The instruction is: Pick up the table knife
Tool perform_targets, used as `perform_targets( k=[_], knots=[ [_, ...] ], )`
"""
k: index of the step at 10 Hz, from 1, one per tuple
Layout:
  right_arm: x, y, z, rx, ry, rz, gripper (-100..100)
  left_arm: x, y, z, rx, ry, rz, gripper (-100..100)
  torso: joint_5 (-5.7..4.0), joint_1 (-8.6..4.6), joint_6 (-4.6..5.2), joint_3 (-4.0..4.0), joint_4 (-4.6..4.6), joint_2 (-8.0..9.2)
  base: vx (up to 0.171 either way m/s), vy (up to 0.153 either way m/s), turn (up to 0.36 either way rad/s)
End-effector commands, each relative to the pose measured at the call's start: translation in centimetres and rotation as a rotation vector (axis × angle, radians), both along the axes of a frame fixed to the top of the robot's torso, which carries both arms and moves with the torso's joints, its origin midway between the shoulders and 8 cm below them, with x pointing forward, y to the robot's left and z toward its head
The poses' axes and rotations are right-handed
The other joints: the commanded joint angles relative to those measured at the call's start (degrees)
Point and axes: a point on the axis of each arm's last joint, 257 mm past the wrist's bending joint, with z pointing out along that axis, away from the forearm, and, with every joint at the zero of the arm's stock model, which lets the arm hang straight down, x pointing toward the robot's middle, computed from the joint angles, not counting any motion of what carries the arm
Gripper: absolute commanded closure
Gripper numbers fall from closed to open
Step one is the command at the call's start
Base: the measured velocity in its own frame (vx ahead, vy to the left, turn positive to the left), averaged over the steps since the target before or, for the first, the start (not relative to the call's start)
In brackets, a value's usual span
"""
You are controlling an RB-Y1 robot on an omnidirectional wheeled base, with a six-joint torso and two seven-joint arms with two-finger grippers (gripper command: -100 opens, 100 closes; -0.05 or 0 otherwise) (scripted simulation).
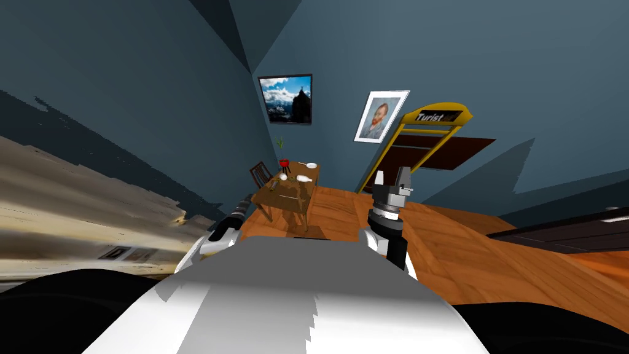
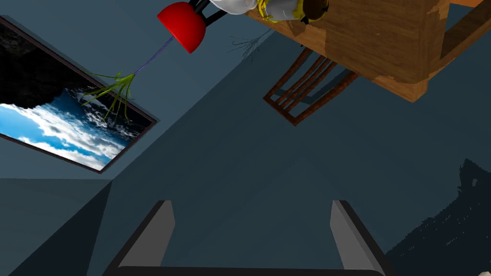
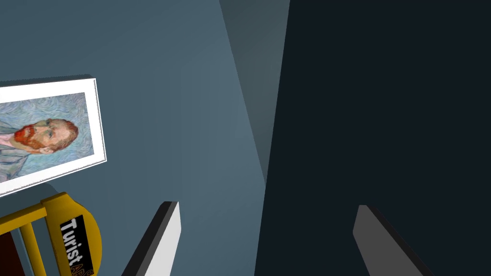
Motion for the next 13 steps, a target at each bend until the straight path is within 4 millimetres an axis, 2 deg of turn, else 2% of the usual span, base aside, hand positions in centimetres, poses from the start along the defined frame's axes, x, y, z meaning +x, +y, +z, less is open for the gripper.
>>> perform_targets(
  k=[1,2,3,4,5,7,8,10,12,13],
  knots=[
    [0.0,0.0,0.0,0.0,0.0,0.0,0,-1.7,2.4,-2.6,0.0,0.077,0.059,-100,0.0,0.0,0.0,0.0,0.0,0.0,0.078,-0.22,0.084],
    [0.0,0.0,0.0,0.0,0.0,0.0,0,-2.9,4.2,-4.0,0.004,0.125,0.103,-100,0.03,0.05,-0.02,0.01,0.0,0.02,0.128,-0.321,0.149],
    [0.0,0.0,0.0,0.0,0.0,0.0,0,-3.3,4.5,-4.9,-0.002,0.144,0.111,-100,-0.03,-0.26,-0.02,-0.06,-0.02,-0.11,0.101,-0.264,0.088],
    [0.0,0.0,0.0,0.0,0.0,0.0,0,-4.8,6.3,-6.6,-0.001,0.199,0.158,-100,-0.02,-0.1,0.0,-0.05,-0.02,-0.08,0.113,-0.239,0.073],
    [0.0,0.0,0.0,0.0,0.0,0.0,0,-4.9,6.3,-6.8,-0.003,0.202,0.16,-100,0.0,-0.02,-0.02,-0.07,-0.03,-0.12,0.109,-0.154,0.067],
    [0.0,0.0,0.0,0.0,0.0,0.0,0,-8.1,9.6,-9.7,0.0,0.302,0.247,-100,0.1,0.42,-0.01,-0.08,-0.03,-0.14,0.155,-0.168,0.089],
    [0.0,0.0,0.0,0.0,0.0,0.0,0,-8.4,9.7,-10.2,-0.004,0.312,0.251,-100,0.06,0.21,0.0,-0.22,-0.08,-0.41,0.16,-0.222,0.044],
    [0.0,0.0,0.0,0.0,0.0,0.0,0,-11.7,12.3,-12.7,0.001,0.403,0.328,-100,0.05,0.28,-0.06,-0.11,-0.06,-0.17,0.093,-0.156,0.239],
    [0.0,0.0,0.0,0.0,0.0,0.0,0,-12.2,12.4,-13.2,-0.004,0.415,0.334,-100,0.08,0.36,0.06,-0.02,0.0,-0.02,0.094,-0.157,-0.153],
    [0.0,0.0,0.0,0.0,0.0,0.0,0,-14.0,13.5,-14.6,-0.003,0.463,0.37,-100,0.08,0.44,0.06,-0.1,-0.03,-0.18,0.224,-0.122,-0.024]
  ],
)
